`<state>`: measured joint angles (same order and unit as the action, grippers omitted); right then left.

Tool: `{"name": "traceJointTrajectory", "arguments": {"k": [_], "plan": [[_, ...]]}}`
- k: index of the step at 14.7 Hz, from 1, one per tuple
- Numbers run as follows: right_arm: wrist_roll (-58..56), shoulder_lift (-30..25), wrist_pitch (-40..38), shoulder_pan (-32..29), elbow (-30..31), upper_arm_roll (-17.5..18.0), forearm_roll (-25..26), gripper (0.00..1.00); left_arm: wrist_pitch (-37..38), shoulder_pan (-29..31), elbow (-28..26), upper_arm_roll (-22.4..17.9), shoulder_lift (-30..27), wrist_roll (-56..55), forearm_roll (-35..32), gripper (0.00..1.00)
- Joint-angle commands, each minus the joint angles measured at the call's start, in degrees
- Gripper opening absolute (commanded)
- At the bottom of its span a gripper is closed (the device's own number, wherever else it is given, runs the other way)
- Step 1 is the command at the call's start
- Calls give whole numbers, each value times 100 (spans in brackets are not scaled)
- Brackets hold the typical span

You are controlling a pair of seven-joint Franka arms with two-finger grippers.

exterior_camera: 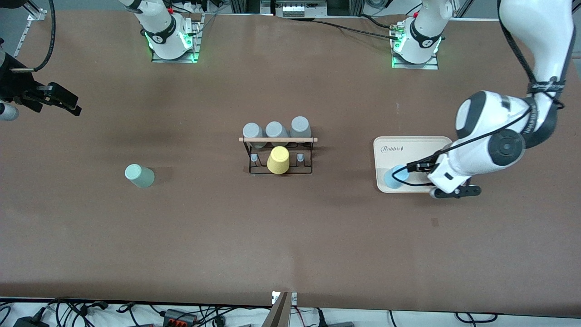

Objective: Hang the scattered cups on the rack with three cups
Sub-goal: 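Lower the left gripper over the blue cup on the white tray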

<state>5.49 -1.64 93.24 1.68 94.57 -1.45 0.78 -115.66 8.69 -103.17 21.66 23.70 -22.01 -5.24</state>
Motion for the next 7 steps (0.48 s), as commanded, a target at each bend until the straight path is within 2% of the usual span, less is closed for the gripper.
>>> {"name": "traceJointTrajectory", "arguments": {"k": [1,3,7], "plan": [[31,24,-43,8,-44,13,19,100,-735,-244,-720,5,-172,-445,-170,100],[31,24,-43,8,-44,13,19,100,-896,-184,-879,14,-164,-436,-503,100],[31,24,-34,8,-44,13,19,100,-1309,-175,-915,5,144,-462,-513,100]]}}
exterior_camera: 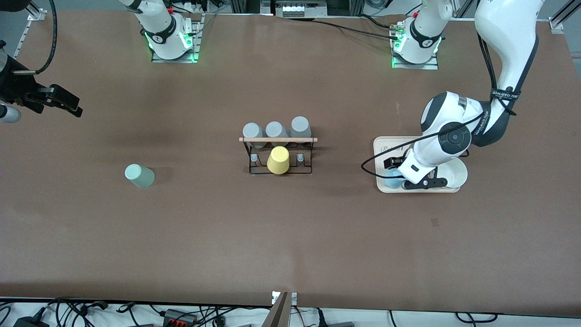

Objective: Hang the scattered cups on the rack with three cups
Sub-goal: 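Lower the left gripper over the blue cup on the white tray, then grasp the blue cup with the left gripper and lift it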

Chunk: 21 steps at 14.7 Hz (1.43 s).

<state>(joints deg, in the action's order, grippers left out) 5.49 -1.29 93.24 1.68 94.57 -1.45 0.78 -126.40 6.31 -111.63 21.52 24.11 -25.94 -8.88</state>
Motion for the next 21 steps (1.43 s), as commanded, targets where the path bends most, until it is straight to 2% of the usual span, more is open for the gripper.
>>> {"name": "traceJointTrajectory", "arguments": {"k": [1,7,8,9,10,12,13,15,16,18,19,21], "plan": [[31,-3,-34,8,-44,13,19,100,-236,55,-78,19,102,-69,-149,100],[31,-12,-34,-1,-44,13,19,100,-474,-24,-105,-34,349,-78,-167,100],[31,-12,-34,-1,-53,13,19,100,-491,-77,-113,-34,366,-95,-297,100],[31,-12,-34,-1,-53,13,19,100,-491,-77,-113,-34,384,-139,-707,100],[31,-12,-34,-1,-53,13,19,100,-509,-51,-113,-17,401,-174,-1112,86],[31,-12,-34,-1,-44,13,19,100,-518,-51,-96,-8,428,-559,-1239,78],[31,-12,-34,8,-44,13,19,100,-518,-51,-113,10,419,-631,-1248,45],[31,-12,-34,-1,-44,13,19,100,-439,-77,-70,27,401,-719,-1248,8],[31,-12,-34,-1,-44,13,19,100,-395,-77,-69,36,401,-737,-1213,1],[40,-12,-34,-1,-44,13,19,100,-298,-112,-8,54,375,-1051,-1186,1],[31,-12,-34,-1,-44,13,19,100,-159,-130,36,193,366,-1158,-1186,1],[31,6,-25,-1,-44,13,28,100,524,-156,438,474,366,-1307,-1082,1]]}}
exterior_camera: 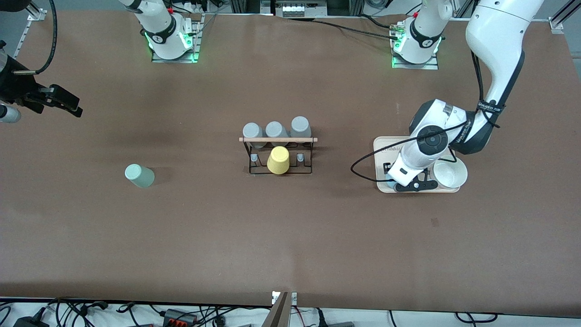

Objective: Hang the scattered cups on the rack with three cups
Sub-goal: 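Grasp the blue cup with the left gripper and lift it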

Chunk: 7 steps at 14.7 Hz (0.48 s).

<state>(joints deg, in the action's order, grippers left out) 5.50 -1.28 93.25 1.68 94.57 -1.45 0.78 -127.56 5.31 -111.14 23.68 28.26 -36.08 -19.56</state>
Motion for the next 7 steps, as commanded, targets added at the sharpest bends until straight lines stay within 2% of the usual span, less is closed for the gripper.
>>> {"name": "traceJointTrajectory", "arguments": {"k": [1,4,7], "plan": [[13,109,-18,-1,-53,5,36,100,1036,-65,661,408,-49,-390,248,1],[-58,539,8,-19,-53,13,36,100,2188,-91,1522,734,-49,-478,1153,1],[-101,1136,315,-36,-35,13,36,100,2472,-161,2138,761,-49,-1319,2251,1]]}}
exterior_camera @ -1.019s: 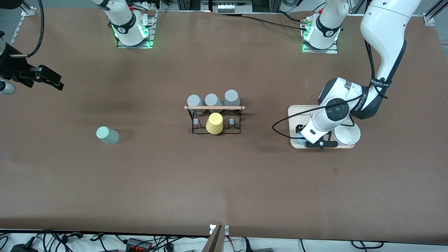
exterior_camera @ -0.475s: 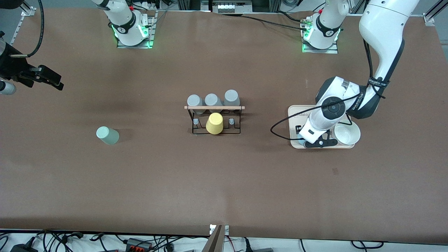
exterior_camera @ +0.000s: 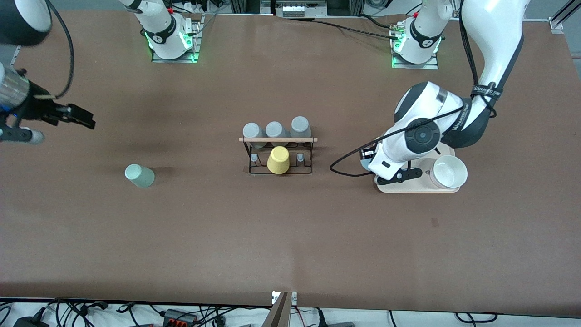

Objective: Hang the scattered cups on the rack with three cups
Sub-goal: 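Carry the blue cup to the rack while the right gripper grasps the teal cup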

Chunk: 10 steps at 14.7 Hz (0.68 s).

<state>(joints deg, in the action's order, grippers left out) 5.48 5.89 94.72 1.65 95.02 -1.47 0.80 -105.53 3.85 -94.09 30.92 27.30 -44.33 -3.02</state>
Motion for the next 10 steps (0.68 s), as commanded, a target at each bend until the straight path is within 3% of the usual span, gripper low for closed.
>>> {"name": "traceJointTrajectory", "arguments": {"k": [1,7,10], "plan": [[-205,579,308,-50,-46,7,43,100,269,-77,557,37,74,-985,1002,1],[-557,1097,1591,-174,640,-46,52,100,-36,-403,795,28,320,-2350,2085,1],[-557,1441,2399,-173,1034,-46,61,100,-415,-718,813,-7,364,-2755,2157,1]]}}
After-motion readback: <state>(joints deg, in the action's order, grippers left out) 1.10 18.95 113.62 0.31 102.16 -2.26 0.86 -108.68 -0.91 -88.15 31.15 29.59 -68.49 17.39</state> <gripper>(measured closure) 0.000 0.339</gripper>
